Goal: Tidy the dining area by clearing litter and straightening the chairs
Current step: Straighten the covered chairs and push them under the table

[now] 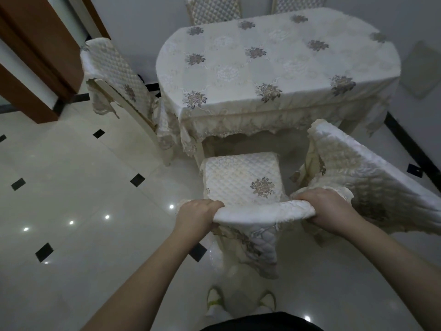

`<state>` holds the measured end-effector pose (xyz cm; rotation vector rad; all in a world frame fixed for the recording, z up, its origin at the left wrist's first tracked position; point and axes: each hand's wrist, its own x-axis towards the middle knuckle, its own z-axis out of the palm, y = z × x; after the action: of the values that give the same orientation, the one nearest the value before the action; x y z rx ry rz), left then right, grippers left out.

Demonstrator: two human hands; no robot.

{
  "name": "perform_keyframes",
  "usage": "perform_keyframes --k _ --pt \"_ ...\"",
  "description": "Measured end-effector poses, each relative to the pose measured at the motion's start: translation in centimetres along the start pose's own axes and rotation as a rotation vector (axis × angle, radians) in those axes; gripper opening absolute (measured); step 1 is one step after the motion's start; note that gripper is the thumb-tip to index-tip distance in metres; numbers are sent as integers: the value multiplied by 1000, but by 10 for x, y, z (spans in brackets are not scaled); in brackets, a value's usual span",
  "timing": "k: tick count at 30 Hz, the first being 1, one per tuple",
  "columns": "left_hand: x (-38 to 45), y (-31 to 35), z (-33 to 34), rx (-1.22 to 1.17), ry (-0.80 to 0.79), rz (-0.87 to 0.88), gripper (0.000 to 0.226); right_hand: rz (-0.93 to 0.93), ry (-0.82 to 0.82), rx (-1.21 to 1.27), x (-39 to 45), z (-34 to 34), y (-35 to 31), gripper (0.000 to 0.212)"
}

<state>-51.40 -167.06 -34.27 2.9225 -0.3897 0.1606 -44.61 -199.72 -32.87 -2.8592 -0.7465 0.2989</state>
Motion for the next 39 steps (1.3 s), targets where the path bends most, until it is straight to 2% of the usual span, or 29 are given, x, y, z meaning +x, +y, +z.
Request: perform_keyframes --k 2,14,21,30,34,39 --pt "7 -3 0 7 4 -10 27 -16 14 -4 9 1 5 25" --pt "44 -13 15 81 -38 -43 33 -9 41 23 50 -2 22 13" --pt "60 -16 32 107 -74 -68 26 8 64 17 69 21 34 21" --pt "101 -34 37 123 -71 -86 30 18 33 -18 111 7 49 27" --pt "115 -51 52 78 -103 -149 22 16 5 -25 133 13 48 29" --pt "139 -60 52 79 -78 -132 24 12 -9 -53 161 6 58 33"
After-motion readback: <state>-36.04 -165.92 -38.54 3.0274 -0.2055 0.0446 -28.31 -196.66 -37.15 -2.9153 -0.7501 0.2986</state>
